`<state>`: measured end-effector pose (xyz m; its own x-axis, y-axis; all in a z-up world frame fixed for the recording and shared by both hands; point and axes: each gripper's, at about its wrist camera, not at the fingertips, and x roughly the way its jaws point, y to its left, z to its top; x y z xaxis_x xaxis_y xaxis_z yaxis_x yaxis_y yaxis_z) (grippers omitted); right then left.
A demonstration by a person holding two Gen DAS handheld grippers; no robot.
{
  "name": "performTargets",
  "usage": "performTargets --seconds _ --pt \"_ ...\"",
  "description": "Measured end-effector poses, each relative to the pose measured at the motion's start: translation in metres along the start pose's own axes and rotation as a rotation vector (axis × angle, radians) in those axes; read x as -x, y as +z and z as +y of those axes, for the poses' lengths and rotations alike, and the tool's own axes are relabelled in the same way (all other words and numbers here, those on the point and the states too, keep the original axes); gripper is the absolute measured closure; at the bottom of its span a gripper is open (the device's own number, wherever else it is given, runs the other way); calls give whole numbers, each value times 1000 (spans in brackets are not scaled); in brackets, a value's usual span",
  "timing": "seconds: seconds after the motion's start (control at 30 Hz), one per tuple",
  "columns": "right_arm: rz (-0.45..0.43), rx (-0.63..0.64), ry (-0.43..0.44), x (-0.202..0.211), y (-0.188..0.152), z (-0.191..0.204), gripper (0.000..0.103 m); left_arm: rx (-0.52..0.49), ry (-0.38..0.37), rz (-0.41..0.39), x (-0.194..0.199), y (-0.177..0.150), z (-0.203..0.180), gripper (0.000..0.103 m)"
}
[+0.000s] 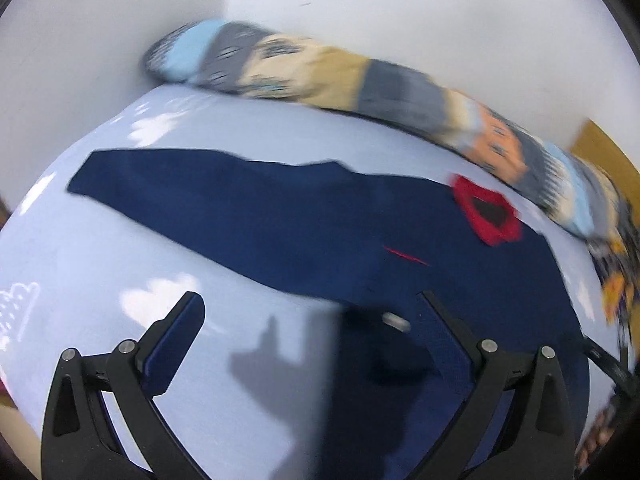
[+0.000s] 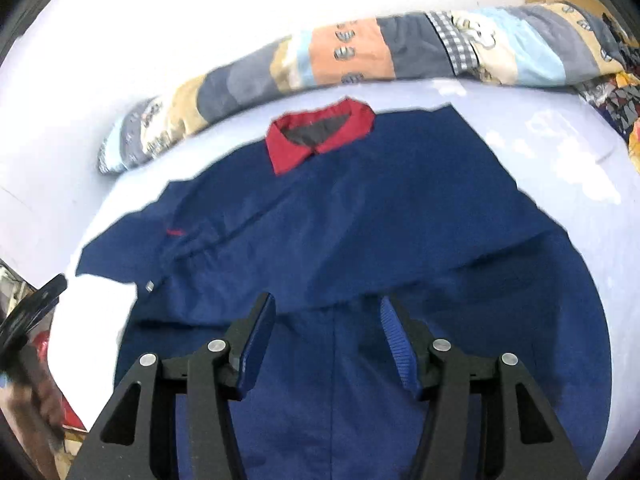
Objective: Fold large clothes
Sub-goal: 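Grasp the other navy sleeve cuff with the left gripper and lift it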
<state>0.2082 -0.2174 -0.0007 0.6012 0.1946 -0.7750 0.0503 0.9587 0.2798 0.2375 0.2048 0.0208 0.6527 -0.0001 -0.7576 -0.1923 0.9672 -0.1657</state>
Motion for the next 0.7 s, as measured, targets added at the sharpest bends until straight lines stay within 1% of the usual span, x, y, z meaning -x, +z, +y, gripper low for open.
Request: performTargets --seconds 0.07,0.13,0.17,0.2,0.23,0.27,0.3,0.37,0.4,0.43,0.47,0.5,0.53,0.57,0.6,0.67,0.7 --pt "-47 15 3 10 7 11 45 47 25 13 -19 14 31 0" --pt "-62 36 19 15 8 20 45 137 46 61 -48 27 77 0" --pt "-74 47 17 18 8 24 45 205 52 76 -62 32 103 5" --pt "-82 50 18 20 8 25 45 243 54 86 -70 33 119 12" --pt "-86 55 22 22 7 26 45 306 39 104 -82 36 143 14" --pt "-88 65 29 23 6 27 45 373 25 103 -92 38 167 20" --pt "-93 70 25 24 6 27 45 413 29 96 -97 38 180 29" --pt "-104 80 24 26 4 28 44 506 27 88 -111 38 211 32" --pt "-102 85 28 25 4 29 45 558 22 73 -116 37 228 36" --pt "-106 87 27 24 4 29 45 594 15 62 -120 36 237 37" --pt "-116 87 23 24 5 30 44 634 -9 49 -124 34 247 40" --pt "-117 90 27 23 5 31 44 662 -32 39 -125 34 253 50" --pt "-116 96 31 21 5 33 45 708 -89 18 -131 32 260 53" --pt "-119 96 28 21 5 34 45 731 -123 0 -134 31 265 54" --pt "-123 93 31 20 5 35 44 746 -137 -18 -138 32 268 54" --pt "-123 95 48 18 5 37 44 751 -140 -38 -144 37 273 54" --pt "-128 95 47 18 4 38 44 764 -141 -68 -148 36 279 54"
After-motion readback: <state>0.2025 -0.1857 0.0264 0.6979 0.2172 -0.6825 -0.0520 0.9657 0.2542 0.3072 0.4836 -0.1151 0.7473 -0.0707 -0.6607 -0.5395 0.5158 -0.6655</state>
